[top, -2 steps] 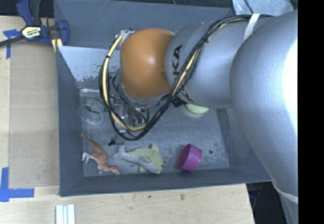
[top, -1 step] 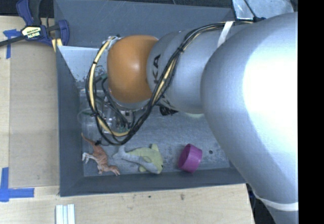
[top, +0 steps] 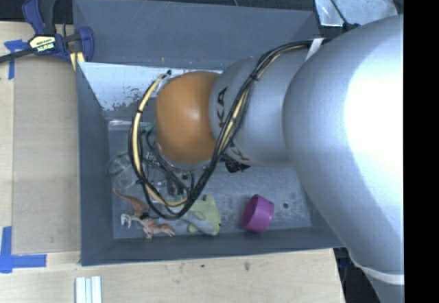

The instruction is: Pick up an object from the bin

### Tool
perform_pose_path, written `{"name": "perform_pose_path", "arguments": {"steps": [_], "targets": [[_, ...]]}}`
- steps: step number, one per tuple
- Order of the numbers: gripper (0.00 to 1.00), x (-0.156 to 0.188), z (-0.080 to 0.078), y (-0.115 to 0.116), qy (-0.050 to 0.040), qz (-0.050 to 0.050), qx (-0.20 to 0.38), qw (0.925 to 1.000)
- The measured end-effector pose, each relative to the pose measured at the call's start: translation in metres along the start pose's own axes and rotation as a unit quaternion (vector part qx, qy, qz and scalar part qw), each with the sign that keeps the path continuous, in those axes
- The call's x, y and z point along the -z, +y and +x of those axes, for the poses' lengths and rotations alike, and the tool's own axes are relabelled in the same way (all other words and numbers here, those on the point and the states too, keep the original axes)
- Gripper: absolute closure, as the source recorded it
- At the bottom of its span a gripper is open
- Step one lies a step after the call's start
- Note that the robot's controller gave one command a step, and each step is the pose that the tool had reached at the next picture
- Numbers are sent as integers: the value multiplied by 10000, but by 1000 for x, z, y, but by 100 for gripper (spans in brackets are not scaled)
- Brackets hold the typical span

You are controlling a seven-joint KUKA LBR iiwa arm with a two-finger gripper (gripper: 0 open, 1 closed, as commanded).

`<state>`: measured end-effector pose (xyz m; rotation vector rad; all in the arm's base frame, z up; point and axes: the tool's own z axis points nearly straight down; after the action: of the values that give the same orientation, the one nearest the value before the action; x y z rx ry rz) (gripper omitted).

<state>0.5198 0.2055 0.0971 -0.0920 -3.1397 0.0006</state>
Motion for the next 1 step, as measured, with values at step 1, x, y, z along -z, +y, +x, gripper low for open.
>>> {"name": "perform_pose_path", "arguments": {"steps": [1], "targets": [[0, 5, -6, 10, -21, -9, 610, 9981]]}}
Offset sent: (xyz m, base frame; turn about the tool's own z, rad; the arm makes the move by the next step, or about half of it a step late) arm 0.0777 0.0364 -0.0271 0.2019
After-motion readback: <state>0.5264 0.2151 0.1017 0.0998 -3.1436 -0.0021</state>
